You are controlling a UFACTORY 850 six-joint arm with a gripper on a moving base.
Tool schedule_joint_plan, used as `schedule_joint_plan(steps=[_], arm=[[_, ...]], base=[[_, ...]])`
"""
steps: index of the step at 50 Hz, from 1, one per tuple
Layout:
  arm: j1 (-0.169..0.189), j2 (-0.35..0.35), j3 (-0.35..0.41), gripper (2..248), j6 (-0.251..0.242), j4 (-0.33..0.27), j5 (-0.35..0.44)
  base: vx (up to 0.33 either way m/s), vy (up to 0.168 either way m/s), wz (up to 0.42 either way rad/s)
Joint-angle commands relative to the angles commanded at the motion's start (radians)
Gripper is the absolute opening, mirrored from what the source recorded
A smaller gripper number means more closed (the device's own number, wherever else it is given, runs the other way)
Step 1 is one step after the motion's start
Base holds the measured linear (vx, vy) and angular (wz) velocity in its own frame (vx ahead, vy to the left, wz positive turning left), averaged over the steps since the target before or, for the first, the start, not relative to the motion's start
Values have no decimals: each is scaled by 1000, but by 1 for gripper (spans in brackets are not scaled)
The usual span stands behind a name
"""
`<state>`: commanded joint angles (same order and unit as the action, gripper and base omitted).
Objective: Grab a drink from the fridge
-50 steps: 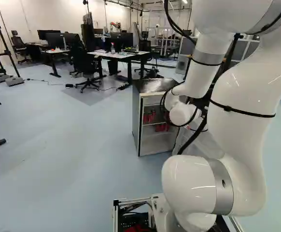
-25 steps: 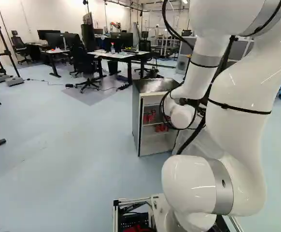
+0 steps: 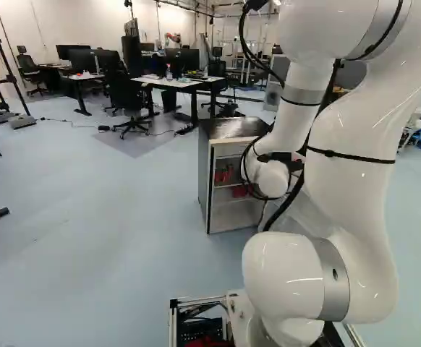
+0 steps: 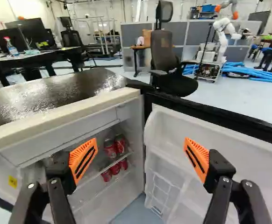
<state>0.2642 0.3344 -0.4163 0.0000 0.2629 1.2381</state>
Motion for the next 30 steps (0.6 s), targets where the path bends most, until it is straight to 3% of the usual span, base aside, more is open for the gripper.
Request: schedule_joint_plan(steps=[20, 30], arm=[[0, 62, -16, 247, 0, -204, -3], [0, 95, -26, 247, 0, -273, -13]], base=[[0, 0, 0], [0, 0, 0]])
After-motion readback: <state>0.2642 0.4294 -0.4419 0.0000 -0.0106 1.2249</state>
